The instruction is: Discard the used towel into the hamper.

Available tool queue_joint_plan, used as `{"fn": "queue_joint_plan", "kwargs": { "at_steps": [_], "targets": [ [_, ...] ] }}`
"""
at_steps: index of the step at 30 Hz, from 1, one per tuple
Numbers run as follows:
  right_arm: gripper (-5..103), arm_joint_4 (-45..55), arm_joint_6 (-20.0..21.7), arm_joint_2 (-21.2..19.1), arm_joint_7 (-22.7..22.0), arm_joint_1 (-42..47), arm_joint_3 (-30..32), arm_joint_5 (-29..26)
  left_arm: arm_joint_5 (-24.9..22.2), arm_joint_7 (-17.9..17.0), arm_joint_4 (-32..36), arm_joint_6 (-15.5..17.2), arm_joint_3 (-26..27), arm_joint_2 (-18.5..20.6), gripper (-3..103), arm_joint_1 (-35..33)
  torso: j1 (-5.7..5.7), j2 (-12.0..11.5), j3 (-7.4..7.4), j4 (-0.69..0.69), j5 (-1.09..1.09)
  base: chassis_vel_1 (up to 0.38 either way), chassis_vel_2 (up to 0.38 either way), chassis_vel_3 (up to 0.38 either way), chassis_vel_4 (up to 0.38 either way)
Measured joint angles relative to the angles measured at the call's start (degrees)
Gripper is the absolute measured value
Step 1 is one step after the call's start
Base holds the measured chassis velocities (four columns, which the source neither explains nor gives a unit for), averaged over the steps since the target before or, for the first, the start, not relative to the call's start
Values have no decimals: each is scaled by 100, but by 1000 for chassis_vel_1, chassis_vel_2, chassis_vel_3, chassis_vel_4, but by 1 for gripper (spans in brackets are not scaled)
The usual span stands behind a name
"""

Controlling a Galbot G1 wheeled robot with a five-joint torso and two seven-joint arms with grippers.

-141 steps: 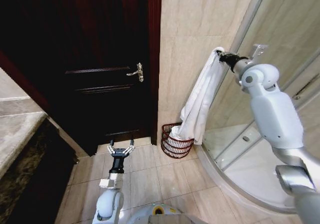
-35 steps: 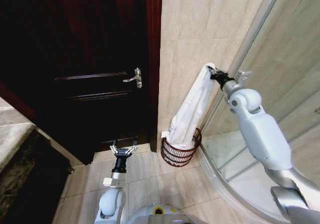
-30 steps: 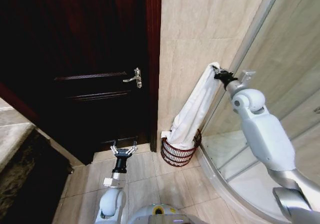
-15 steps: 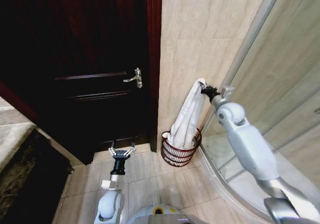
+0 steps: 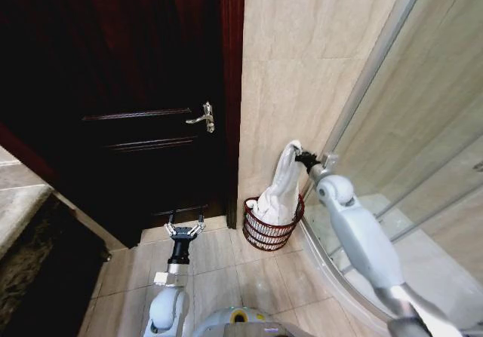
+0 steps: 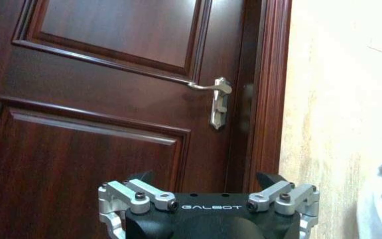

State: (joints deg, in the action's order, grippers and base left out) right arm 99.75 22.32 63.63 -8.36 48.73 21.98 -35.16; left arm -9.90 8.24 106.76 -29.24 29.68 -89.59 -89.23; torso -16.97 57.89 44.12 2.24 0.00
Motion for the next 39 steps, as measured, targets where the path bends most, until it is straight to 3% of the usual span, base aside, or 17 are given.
{"fn": "queue_joint_plan", "kwargs": {
  "at_steps": [17,19,27,34,39],
  "targets": [
    [5,-470,-242,663,325,710,362,150,-8,-5,128,27,-2,-9,100,-143,46,-92,-47,0,0,0,0,0,0],
    [5,-564,-318,878,580,768,329,170,-7,-8,133,27,12,5,100,-146,111,-231,-120,0,-1,0,0,0,0],
    [5,-638,-625,1064,783,635,276,113,-8,-9,111,27,11,5,100,-137,219,-458,-238,0,0,0,0,0,0],
    [5,-504,-929,1132,1018,550,380,-383,-9,-6,36,7,-4,-2,100,-140,322,-675,-353,0,-1,0,0,0,0],
    [5,-1173,-1060,1448,1045,586,544,-197,13,-4,-13,-5,-41,-40,100,-131,394,-828,-431,0,2,0,0,0,0]
  ]
}}
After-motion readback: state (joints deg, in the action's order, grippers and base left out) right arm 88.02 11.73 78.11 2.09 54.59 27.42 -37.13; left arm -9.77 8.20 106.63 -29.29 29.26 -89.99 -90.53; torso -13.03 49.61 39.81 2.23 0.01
